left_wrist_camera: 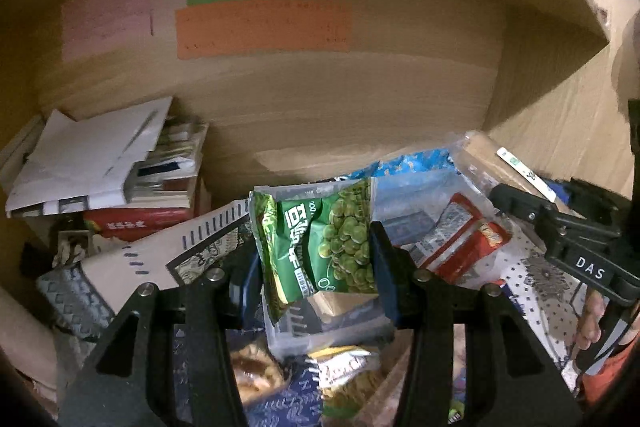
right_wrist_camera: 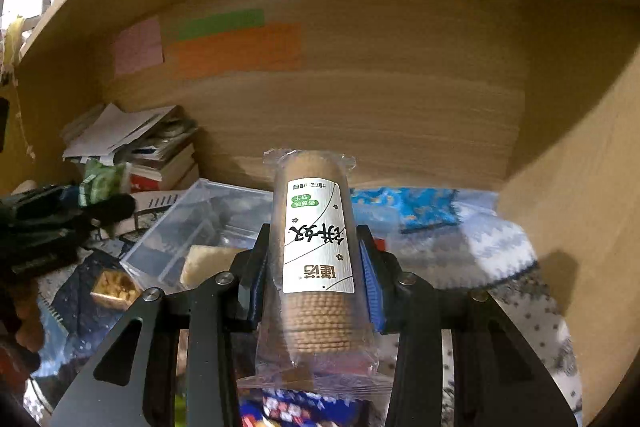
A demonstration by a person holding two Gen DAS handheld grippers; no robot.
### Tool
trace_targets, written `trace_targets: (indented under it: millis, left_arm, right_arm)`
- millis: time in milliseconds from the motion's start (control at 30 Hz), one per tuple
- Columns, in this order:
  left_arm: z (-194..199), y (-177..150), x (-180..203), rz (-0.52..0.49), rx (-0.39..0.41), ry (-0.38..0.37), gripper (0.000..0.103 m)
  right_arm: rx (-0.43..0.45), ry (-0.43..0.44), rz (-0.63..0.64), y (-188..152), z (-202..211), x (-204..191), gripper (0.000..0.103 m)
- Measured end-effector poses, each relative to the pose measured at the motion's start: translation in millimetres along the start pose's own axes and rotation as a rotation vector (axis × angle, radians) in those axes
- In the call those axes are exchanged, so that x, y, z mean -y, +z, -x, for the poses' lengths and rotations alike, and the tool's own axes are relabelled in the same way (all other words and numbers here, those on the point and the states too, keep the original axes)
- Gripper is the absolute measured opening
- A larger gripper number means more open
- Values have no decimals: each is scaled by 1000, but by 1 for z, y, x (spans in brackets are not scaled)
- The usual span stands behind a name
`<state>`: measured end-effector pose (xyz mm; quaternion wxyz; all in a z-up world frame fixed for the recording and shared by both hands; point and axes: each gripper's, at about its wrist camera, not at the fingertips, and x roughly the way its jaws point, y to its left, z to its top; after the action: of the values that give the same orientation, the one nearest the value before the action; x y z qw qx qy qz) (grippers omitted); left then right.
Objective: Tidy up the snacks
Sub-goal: 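Carry the pea bag and cracker roll into the clear box and release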
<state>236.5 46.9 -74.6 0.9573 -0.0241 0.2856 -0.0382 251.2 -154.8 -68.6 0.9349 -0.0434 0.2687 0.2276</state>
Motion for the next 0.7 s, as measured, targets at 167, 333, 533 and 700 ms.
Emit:
trace_targets:
  millis: [167, 333, 533, 700]
  left_arm:
    - [-31, 0, 0, 4, -66, -15, 49]
    - [-48, -5, 0, 8, -105, -29, 49]
    - [-60, -10, -1, 11, -138, -34, 52]
    - [-57, -15, -1, 3, -141, -32, 63]
  right_arm:
    - [-55, 11, 31, 5, -26, -8, 36]
    - [-118, 14, 60, 2, -48, -11, 36]
    - [-193, 54, 41, -4, -68, -8, 36]
    - [-175, 38, 46, -2, -63, -10, 37]
